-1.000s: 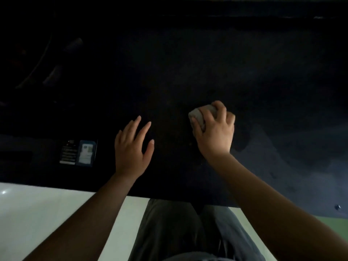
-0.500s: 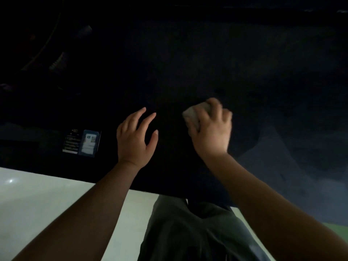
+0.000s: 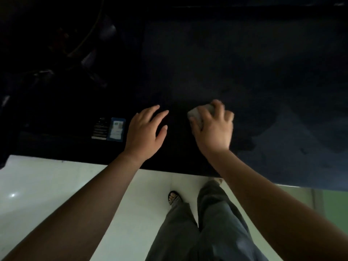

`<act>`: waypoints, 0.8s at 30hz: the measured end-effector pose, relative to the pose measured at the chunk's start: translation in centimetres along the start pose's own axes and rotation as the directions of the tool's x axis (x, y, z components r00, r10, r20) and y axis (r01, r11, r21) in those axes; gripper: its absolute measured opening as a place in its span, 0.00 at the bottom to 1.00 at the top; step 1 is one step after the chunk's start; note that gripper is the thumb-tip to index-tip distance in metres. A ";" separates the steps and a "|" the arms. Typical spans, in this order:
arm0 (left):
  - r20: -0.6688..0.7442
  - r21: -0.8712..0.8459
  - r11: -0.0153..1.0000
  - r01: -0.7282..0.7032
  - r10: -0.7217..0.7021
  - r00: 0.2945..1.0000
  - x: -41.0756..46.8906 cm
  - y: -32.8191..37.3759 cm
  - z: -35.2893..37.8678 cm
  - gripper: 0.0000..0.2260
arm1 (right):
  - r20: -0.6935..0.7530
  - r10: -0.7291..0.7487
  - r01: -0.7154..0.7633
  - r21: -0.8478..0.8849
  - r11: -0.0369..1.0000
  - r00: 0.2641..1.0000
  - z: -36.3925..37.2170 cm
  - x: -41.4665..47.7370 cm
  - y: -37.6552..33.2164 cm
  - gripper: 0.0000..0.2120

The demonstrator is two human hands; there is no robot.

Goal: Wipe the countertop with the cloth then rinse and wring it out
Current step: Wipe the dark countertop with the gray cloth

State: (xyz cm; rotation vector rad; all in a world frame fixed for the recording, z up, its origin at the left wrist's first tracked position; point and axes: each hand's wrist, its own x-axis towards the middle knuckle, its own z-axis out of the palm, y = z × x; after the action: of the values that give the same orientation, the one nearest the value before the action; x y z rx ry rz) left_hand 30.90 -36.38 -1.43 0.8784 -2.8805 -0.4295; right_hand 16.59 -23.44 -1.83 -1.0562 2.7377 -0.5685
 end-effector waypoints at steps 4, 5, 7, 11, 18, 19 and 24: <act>-0.097 0.062 0.997 0.038 -0.032 0.995 -1.8 -4.8 -1.7 0.18 | 0.047 -0.251 0.252 0.002 0.968 0.967 2.2 -4.9 -3.6 0.16; -0.105 0.065 0.996 0.064 -0.057 0.993 -2.0 -5.9 -1.8 0.18 | 0.057 -0.265 0.265 0.007 0.964 0.963 2.2 -5.7 -3.3 0.17; -0.112 0.045 0.994 0.101 -0.095 0.989 -2.2 -7.5 -1.5 0.19 | 0.043 -0.281 0.281 -0.002 0.960 0.959 1.9 -6.1 -2.1 0.18; -0.149 0.043 0.992 0.123 -0.115 0.982 -2.6 -8.6 -0.3 0.19 | -0.039 -0.169 0.167 -0.040 0.985 0.985 1.7 -3.2 -1.4 0.19; -0.188 0.011 0.992 0.127 -0.123 0.975 -2.3 -8.7 -0.2 0.19 | -0.035 -0.063 0.063 0.011 0.998 0.997 4.9 3.9 -9.2 0.18; -0.188 0.016 0.992 0.126 -0.121 0.975 -2.3 -8.8 -0.2 0.19 | -0.030 -0.121 0.122 0.022 0.992 0.992 5.2 2.9 -9.7 0.18; -0.178 0.008 0.991 0.136 -0.132 0.975 -2.4 -8.8 -0.3 0.19 | -0.029 -0.236 0.236 -0.016 0.972 0.971 4.2 -3.1 -6.9 0.18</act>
State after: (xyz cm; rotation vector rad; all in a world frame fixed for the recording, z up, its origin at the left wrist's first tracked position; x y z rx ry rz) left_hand 37.64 -42.11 -3.81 1.0613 -2.6789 -0.3164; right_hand 24.26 -27.29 -2.90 -1.3998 2.6620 -0.6054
